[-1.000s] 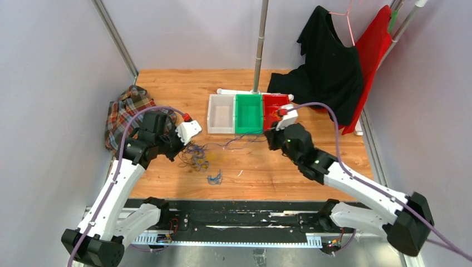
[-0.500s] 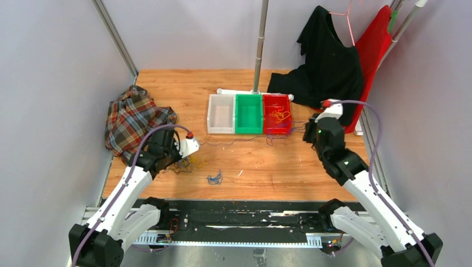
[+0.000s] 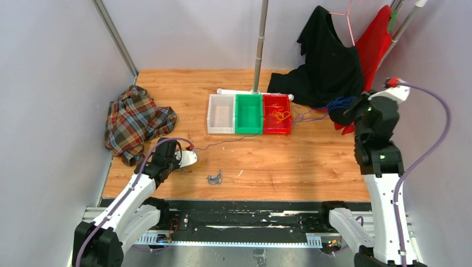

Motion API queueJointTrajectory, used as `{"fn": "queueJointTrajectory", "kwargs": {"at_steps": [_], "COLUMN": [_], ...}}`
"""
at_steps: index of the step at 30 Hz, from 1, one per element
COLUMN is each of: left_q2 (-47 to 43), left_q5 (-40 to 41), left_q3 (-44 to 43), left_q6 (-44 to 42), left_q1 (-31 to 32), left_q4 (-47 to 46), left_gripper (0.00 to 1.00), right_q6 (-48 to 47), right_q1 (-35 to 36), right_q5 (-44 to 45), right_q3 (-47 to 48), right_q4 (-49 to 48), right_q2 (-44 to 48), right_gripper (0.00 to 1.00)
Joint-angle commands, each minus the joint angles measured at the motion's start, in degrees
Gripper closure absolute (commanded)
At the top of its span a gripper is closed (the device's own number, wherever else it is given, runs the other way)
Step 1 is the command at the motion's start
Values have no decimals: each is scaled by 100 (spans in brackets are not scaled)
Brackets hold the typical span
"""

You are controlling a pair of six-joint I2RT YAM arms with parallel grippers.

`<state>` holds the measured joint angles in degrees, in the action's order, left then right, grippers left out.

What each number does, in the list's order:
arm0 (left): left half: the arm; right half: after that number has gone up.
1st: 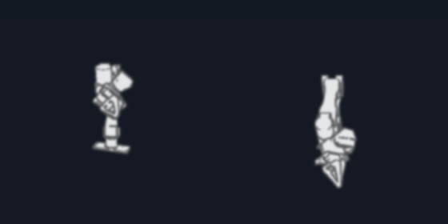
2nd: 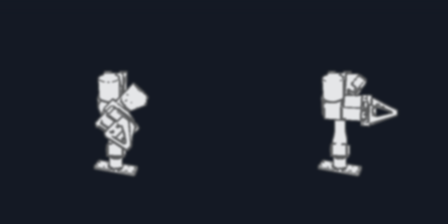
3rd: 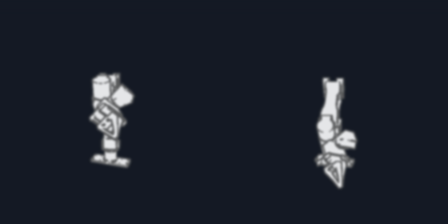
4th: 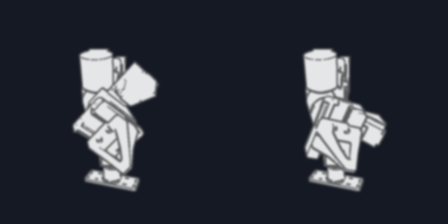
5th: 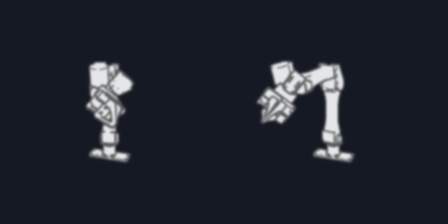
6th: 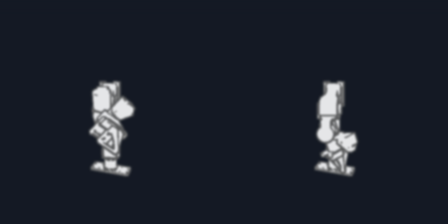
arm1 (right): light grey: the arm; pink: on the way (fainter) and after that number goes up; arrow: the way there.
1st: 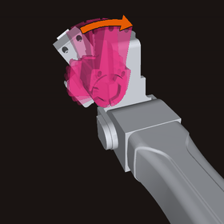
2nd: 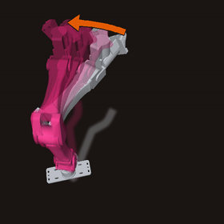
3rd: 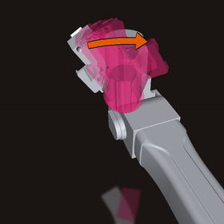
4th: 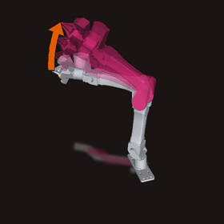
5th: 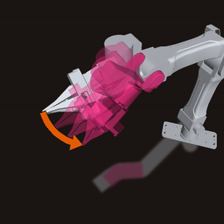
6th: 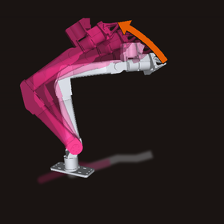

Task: Untangle the cables

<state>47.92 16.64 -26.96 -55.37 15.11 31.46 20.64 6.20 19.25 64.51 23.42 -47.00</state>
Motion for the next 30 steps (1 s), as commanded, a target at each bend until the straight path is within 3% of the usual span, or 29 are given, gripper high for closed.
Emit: {"fn": "queueJointTrajectory", "kwargs": {"at_steps": [1,6,8,10,12,16,23,30], "left_q2": [1,-9,10,-2,-1,-1,174,369], "left_q5": [476,658,496,-42,-781,-2376,-4225,-4432], "left_q3": [526,1016,924,339,-364,-1662,-3349,-3372], "left_q6": [-541,-877,-659,-161,295,855,1602,1682], "left_q1": [-51,-71,-70,-70,-70,-69,-61,-61], "left_q4": [-570,-1053,-914,-80,766,2046,2699,2707], "left_gripper": [99,99,93,63,41,2,1,3], "right_q6": [205,473,619,839,1091,870,619,-166], "right_q1": [-988,-1277,-1287,-1275,-1129,26,2071,2780], "right_q5": [-525,-856,-1488,-2553,-3526,-3925,-3819,-3122], "right_q3": [783,1359,1407,1288,1007,703,765,1173], "right_q4": [335,402,247,-98,-613,-1153,-1514,-1216], "right_q2": [-268,-614,-748,-873,-970,-965,-1308,-1922], "right_gripper": [99,99,99,99,99,99,99,99]}}
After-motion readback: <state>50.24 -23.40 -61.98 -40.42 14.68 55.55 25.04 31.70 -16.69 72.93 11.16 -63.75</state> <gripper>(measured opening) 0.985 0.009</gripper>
